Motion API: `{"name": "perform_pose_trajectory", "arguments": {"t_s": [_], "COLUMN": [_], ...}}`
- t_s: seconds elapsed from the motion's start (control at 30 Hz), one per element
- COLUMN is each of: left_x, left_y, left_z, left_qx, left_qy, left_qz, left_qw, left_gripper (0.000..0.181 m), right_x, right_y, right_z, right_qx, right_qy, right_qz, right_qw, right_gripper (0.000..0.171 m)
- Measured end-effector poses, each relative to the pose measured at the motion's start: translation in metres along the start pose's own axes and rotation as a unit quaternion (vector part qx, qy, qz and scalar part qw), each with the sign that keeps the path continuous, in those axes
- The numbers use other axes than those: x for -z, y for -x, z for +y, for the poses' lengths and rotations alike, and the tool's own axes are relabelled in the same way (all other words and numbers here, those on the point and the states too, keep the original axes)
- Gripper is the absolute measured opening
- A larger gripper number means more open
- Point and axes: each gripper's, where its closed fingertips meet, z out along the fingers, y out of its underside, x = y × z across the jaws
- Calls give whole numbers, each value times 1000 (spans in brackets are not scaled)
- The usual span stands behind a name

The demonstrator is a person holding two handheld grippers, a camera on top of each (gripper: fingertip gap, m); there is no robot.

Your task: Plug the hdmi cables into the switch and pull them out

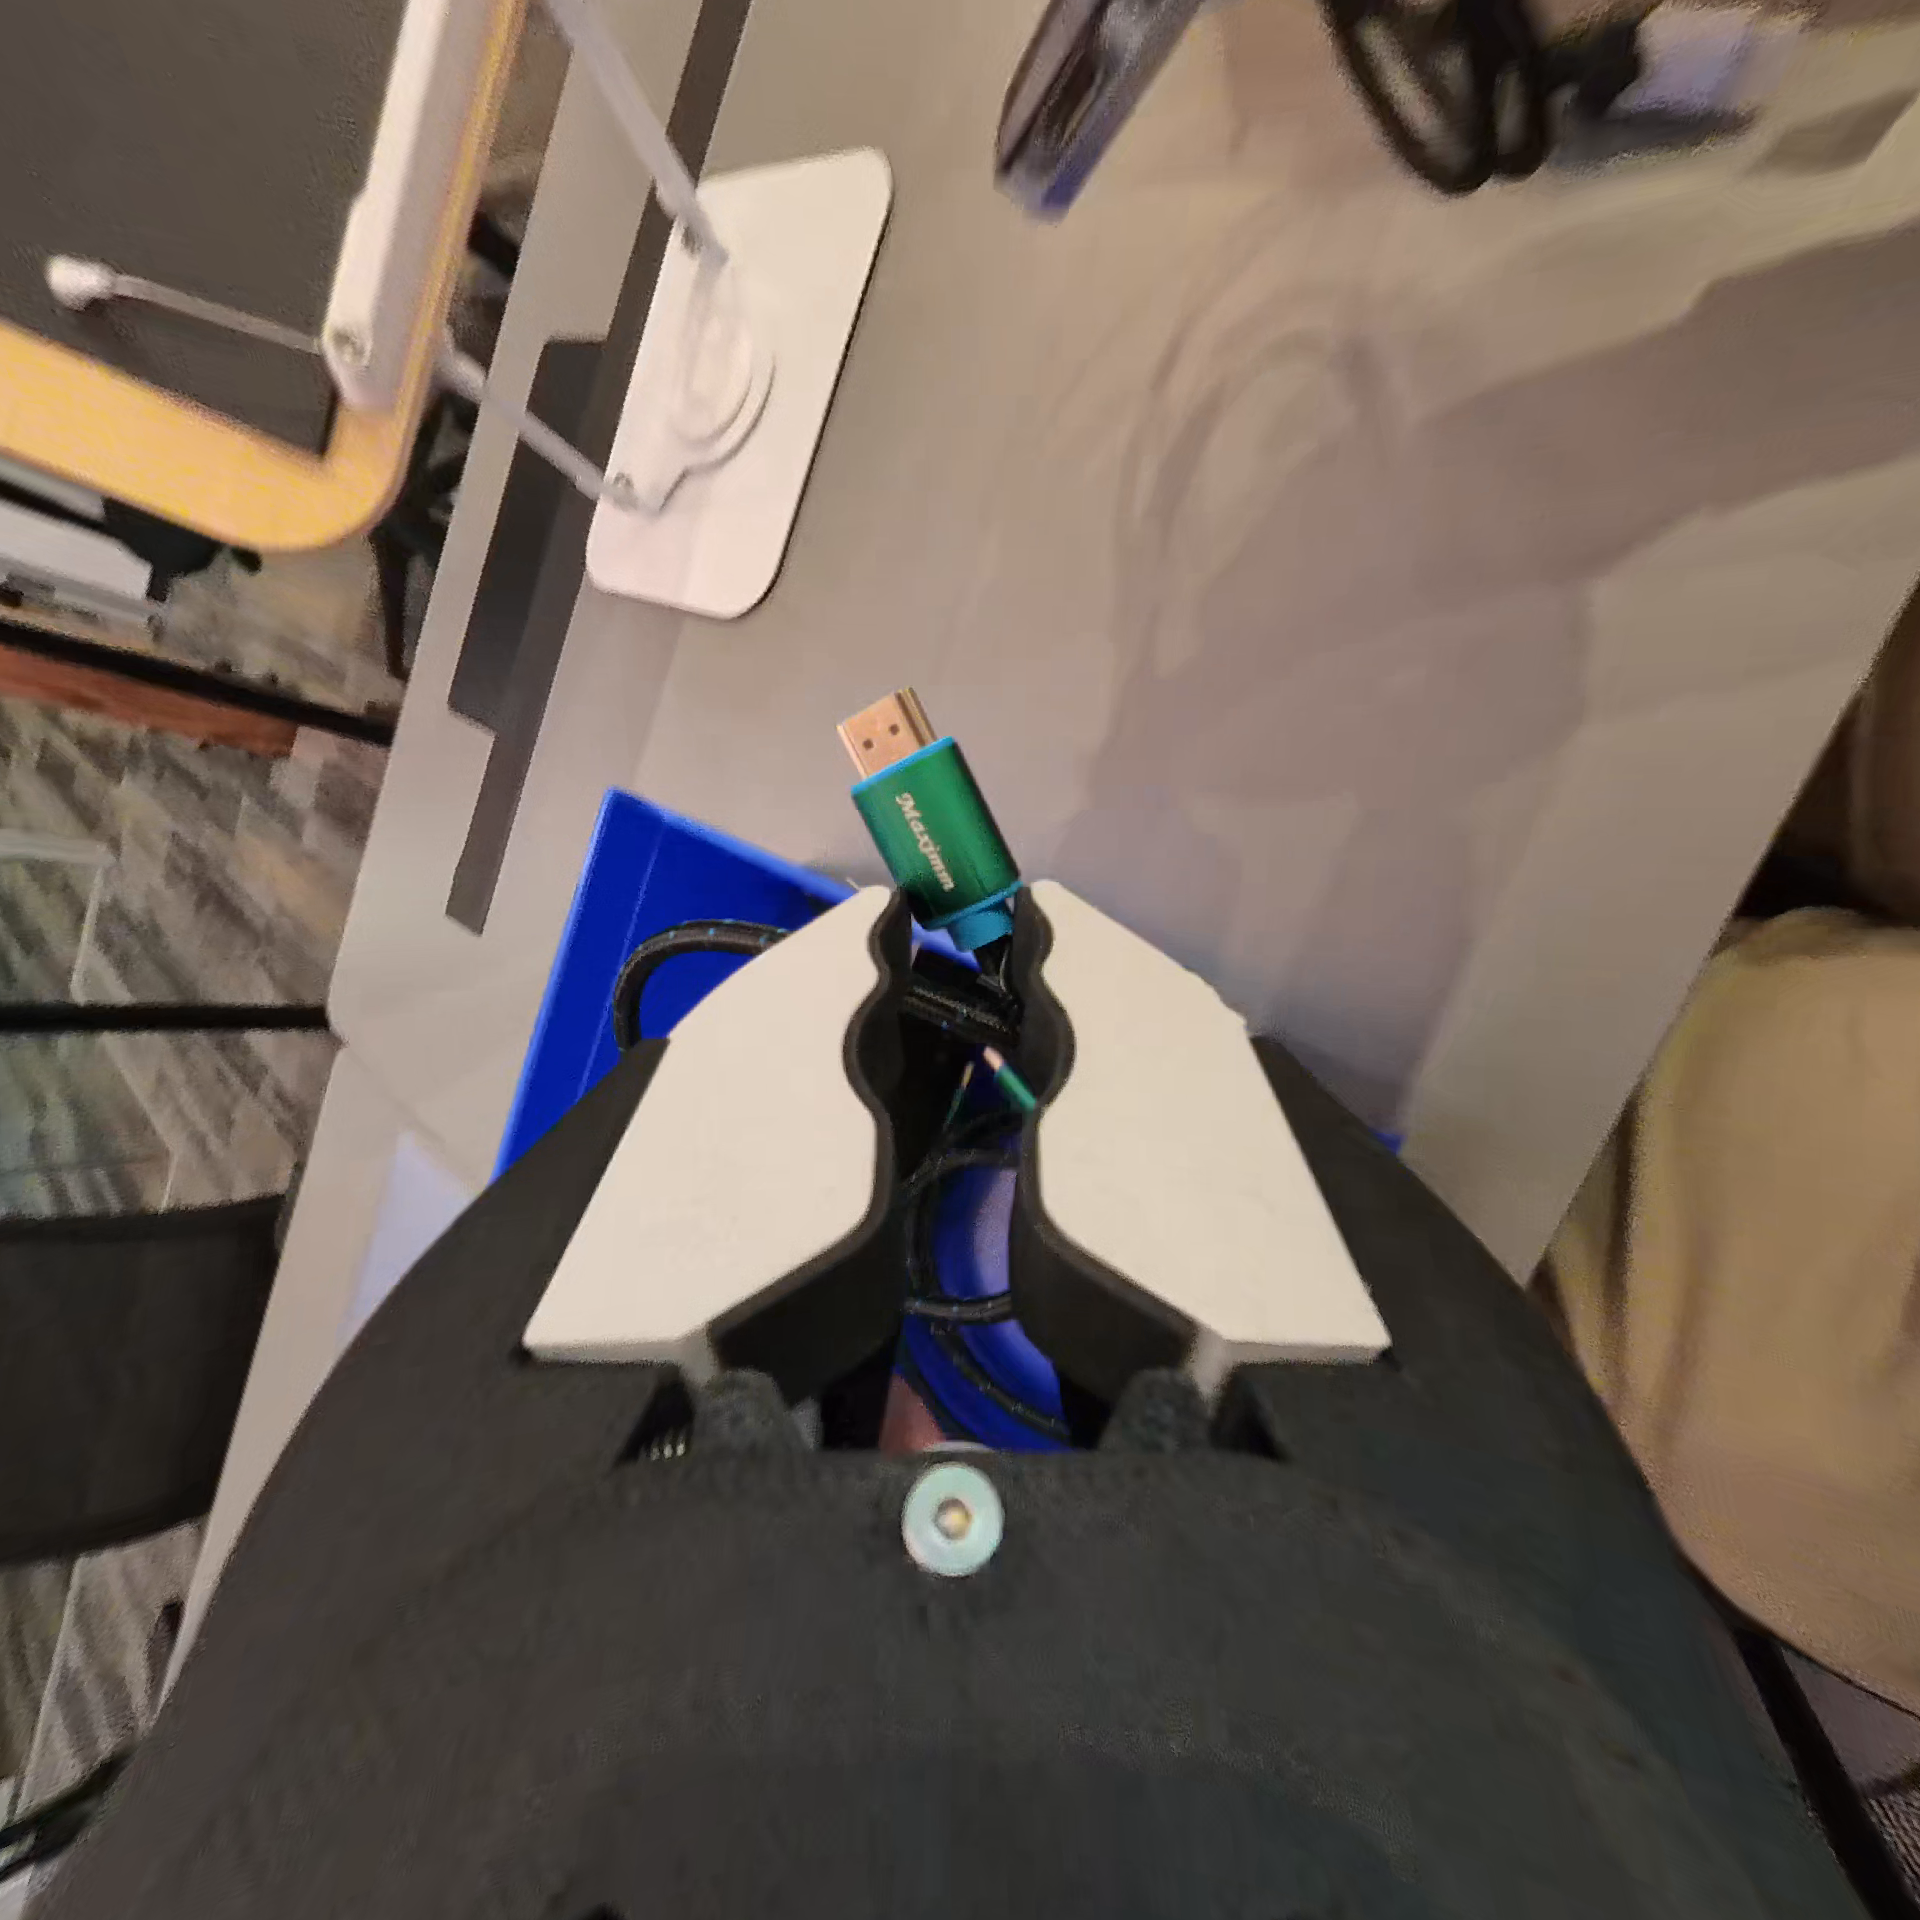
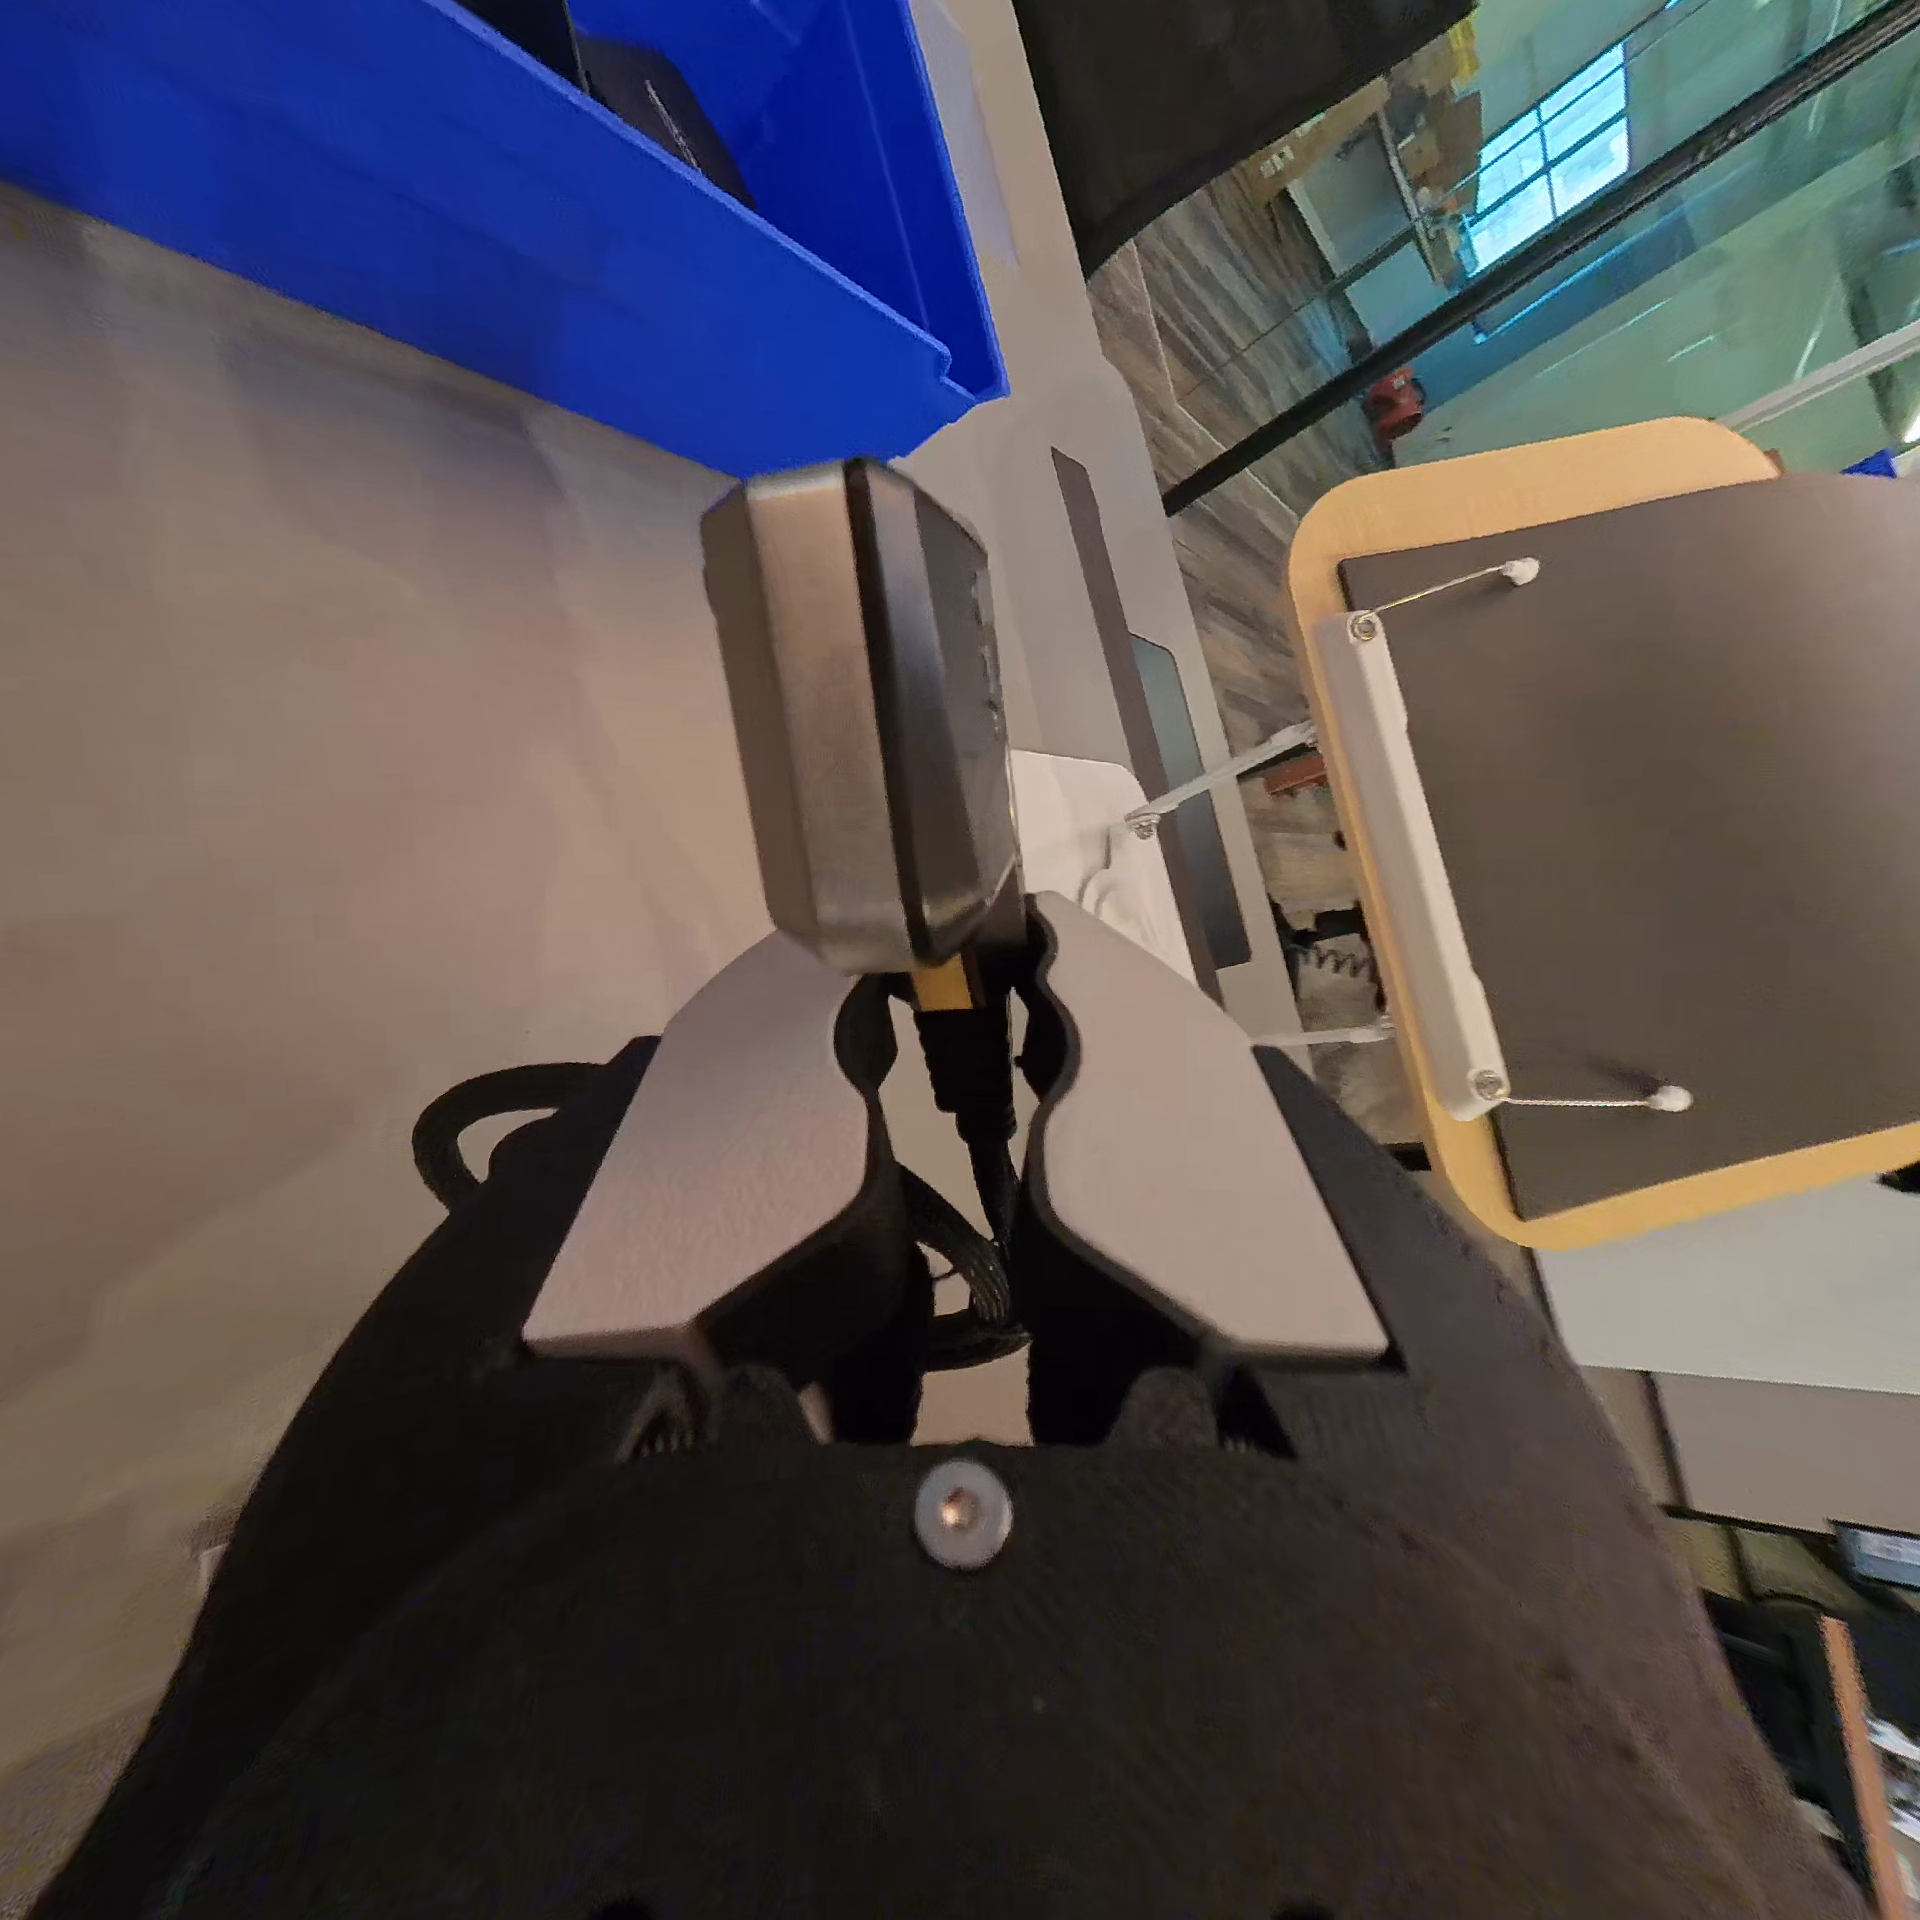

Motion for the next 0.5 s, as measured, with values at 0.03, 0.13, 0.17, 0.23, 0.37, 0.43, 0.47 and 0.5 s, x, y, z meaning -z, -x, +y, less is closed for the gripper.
{"name": "perform_pose_trajectory", "arguments": {"t_s": [0.03, 0.13, 0.17, 0.23, 0.37, 0.43, 0.47, 0.5], "left_x": [0, -4, -7, -16, -34, -40, -42, -44], "left_y": [-4, -22, -27, -37, -46, -49, -52, -52], "left_z": [-9, -30, -34, -38, -41, -39, -38, -38], "left_qx": [-3, -13, -18, -26, -35, -38, -41, -40], "left_qy": [-9, -22, -22, -19, -16, -11, -11, -15], "left_qz": [13, 69, 86, 117, 145, 148, 152, 151], "left_qw": [1000, 997, 996, 993, 989, 988, 987, 988], "left_gripper": [18, 18, 18, 18, 18, 18, 18, 18], "right_x": [-1, -4, -5, -7, -11, -12, -13, -13], "right_y": [0, 4, 6, 11, 17, 18, 18, 17], "right_z": [0, -2, -4, -9, -16, -15, -15, -14], "right_qx": [13, 59, 72, 90, 115, 114, 112, 109], "right_qy": [6, 26, 29, 30, 35, 35, 34, 35], "right_qz": [6, 16, 17, 20, 21, 20, 20, 20], "right_qw": [1000, 998, 997, 995, 993, 993, 993, 993], "right_gripper": [20, 20, 20, 20, 20, 20, 20, 20]}}
